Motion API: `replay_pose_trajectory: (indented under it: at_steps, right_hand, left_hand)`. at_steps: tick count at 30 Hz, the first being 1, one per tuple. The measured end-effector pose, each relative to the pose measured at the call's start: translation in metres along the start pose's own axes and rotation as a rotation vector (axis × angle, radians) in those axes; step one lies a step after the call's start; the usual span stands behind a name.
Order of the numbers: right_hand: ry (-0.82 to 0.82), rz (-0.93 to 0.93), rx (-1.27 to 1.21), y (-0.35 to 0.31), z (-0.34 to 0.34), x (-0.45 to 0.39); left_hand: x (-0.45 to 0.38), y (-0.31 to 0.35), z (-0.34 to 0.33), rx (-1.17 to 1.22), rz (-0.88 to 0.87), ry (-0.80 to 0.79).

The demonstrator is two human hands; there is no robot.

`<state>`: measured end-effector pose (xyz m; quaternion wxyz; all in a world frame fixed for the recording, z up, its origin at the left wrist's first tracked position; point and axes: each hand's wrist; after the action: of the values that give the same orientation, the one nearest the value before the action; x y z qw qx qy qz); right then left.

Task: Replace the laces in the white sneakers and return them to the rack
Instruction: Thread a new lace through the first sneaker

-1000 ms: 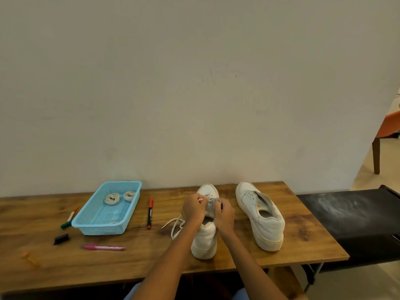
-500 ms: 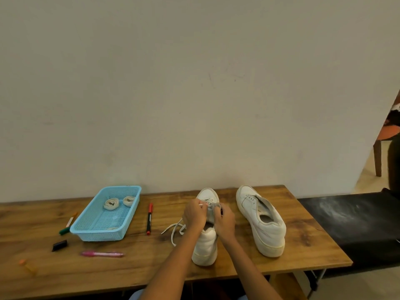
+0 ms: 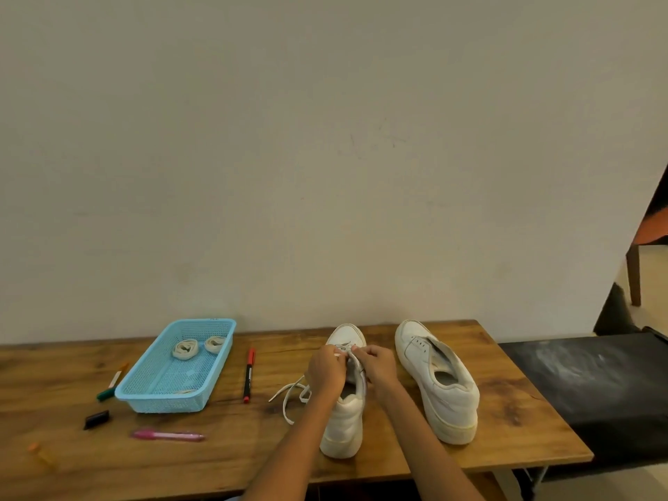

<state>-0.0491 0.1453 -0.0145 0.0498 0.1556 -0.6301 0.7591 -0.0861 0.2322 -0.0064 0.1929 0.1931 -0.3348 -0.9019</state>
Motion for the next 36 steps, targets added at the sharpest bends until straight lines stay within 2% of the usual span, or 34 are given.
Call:
replay_pose_trajectory:
  at_steps: [3,4,6,7,8,10,12,14,16,18,20,22,23,25,27,29,32,34,36]
  right_hand:
    - [0.008,-0.048,-0.009,-0.020,0.004,-0.002]
    - [0.041,-0.056,-0.131,-0.031,0.009,-0.003]
    - [0.063,-0.091,-0.551,-0.055,0.021,0.000]
    - [0.067,-0.093,-0.653,-0.064,0.028,0.000]
    - [0.053,-0.077,-0.642,-0.071,0.033,0.000]
    - [0.060,0.022,-0.269,-0.077,0.035,0.003]
    - [0.088,0.167,0.382,-0.068,0.029,0.004]
    - [0.110,0.192,0.913,-0.047,0.018,0.006]
    - [0.136,0.152,1.018,-0.028,0.008,0.007]
    - [0.150,0.149,0.846,-0.027,0.006,0.009]
    - [0.208,0.109,0.283,-0.043,0.013,0.010]
    - [0.483,0.092,-0.394,-0.068,0.032,0.015]
    - [0.615,0.118,-0.598,-0.080,0.044,0.017]
    - [0.727,0.178,-0.732,-0.098,0.063,0.019]
    - [0.757,0.248,-0.548,-0.099,0.066,0.020]
    - [0.704,0.341,-0.254,-0.082,0.058,0.019]
    - [0.358,0.361,0.055,-0.052,0.039,0.014]
    - [0.157,0.288,0.464,-0.036,0.025,0.008]
    - [0.051,0.203,0.837,-0.026,0.015,0.006]
  left_hand:
    - [0.002,-0.002,0.003,0.074,-0.014,0.112]
    - [0.003,-0.003,0.004,0.089,-0.012,0.142]
    - [0.004,-0.004,0.005,0.105,-0.001,0.170]
    - [0.004,-0.003,0.005,0.104,0.007,0.168]
    - [0.005,-0.002,0.005,0.100,0.014,0.163]
    - [0.005,-0.001,0.005,0.090,0.022,0.155]
    - [0.005,-0.002,0.005,0.082,0.028,0.149]
    - [0.006,-0.002,0.005,0.085,0.034,0.152]
    - [0.006,-0.002,0.005,0.090,0.039,0.158]
    - [0.006,-0.002,0.004,0.093,0.031,0.160]
    - [0.007,-0.002,0.005,0.079,0.025,0.160]
    - [0.007,-0.002,0.006,0.067,0.029,0.163]
    - [0.006,-0.002,0.006,0.069,0.032,0.167]
    - [0.005,-0.002,0.006,0.073,0.040,0.170]
    - [0.004,-0.002,0.005,0.071,0.054,0.165]
    - [0.003,-0.002,0.005,0.071,0.075,0.169]
    - [0.003,0.000,0.006,0.077,0.097,0.189]
    - [0.003,0.001,0.007,0.078,0.116,0.187]
    - [0.003,-0.001,0.007,0.092,0.138,0.179]
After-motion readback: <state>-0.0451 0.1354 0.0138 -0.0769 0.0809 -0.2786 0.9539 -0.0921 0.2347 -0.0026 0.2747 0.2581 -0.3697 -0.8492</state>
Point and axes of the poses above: each hand's wrist, its own x-axis away from the middle knuckle, its own z-axis out of the back of the hand, y = z × x, and after that the axes turned 13 degrees about -z, right-handed
